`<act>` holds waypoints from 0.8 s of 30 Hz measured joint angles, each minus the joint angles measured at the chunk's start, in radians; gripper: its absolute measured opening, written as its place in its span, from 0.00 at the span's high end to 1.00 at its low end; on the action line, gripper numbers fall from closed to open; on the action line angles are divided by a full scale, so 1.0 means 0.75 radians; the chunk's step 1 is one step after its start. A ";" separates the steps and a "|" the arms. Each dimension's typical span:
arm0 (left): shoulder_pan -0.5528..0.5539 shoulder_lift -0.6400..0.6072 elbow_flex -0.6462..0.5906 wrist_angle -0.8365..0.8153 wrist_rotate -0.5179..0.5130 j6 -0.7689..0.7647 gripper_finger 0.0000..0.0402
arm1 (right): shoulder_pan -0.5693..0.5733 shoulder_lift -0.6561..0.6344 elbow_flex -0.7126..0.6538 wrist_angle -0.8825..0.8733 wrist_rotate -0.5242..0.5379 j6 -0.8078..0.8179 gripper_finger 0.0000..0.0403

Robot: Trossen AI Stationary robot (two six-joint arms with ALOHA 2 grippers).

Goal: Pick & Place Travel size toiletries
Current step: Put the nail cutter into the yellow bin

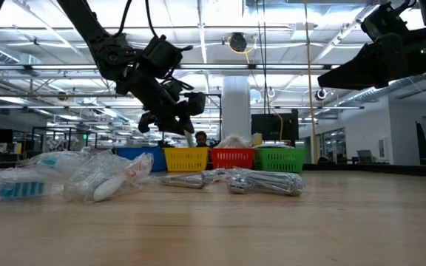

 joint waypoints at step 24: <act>0.070 -0.069 0.000 0.025 0.124 0.160 0.25 | -0.001 0.000 0.000 -0.006 0.000 0.000 0.36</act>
